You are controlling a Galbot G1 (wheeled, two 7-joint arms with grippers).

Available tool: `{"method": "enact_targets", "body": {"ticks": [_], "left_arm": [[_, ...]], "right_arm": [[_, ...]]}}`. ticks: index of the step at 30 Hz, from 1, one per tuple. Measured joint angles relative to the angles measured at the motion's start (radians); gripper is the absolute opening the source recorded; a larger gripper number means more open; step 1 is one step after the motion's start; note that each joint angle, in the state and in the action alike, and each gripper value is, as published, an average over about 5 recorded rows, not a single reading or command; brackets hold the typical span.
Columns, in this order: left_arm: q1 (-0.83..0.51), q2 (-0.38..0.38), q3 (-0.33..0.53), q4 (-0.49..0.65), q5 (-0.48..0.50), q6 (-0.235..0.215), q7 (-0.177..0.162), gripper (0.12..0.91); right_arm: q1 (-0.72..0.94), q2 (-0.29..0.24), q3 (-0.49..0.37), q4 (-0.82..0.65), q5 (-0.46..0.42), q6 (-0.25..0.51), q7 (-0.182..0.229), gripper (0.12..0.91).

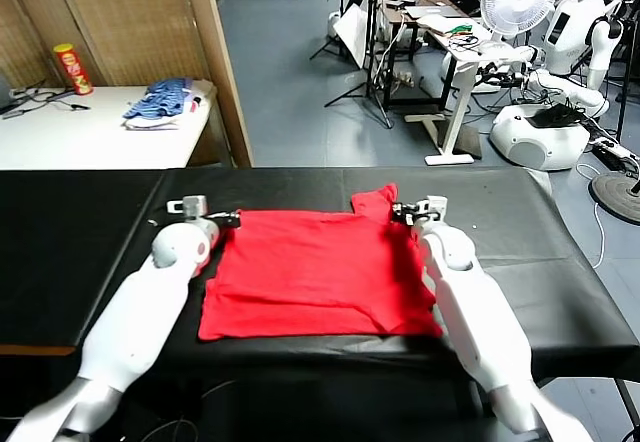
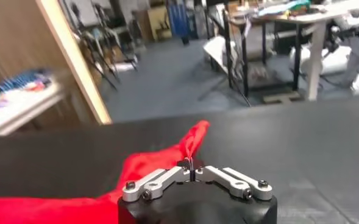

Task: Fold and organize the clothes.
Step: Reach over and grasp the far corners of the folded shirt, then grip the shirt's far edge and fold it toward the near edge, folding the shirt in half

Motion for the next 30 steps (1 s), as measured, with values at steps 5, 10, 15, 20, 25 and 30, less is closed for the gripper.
{"method": "enact_targets", "body": {"ticks": [5, 10, 15, 20, 25, 30], "left_arm": [[0.086, 0.066, -0.040, -0.160, -0.003, 0.011, -0.017, 0.126], [0.223, 0.143, -0.094, -0.318, 0.008, 0.020, -0.023, 0.126], [0.357, 0.198, -0.158, -0.447, 0.025, 0.036, -0.017, 0.126], [0.485, 0.230, -0.213, -0.558, 0.077, 0.044, 0.005, 0.126], [0.597, 0.240, -0.241, -0.623, 0.141, 0.051, 0.025, 0.126], [0.676, 0.234, -0.249, -0.655, 0.185, 0.076, 0.039, 0.127]], "right_arm": [[-0.096, -0.062, 0.029, 0.138, 0.052, -0.008, 0.022, 0.123], [-0.187, -0.107, 0.043, 0.267, 0.059, -0.086, 0.083, 0.123], [-0.273, -0.133, 0.059, 0.388, 0.035, -0.202, 0.132, 0.123], [-0.359, -0.146, 0.067, 0.468, -0.014, -0.276, 0.133, 0.123], [-0.422, -0.145, 0.069, 0.501, -0.036, -0.282, 0.132, 0.123], [-0.459, -0.145, 0.081, 0.525, -0.025, -0.282, 0.114, 0.155]]}}
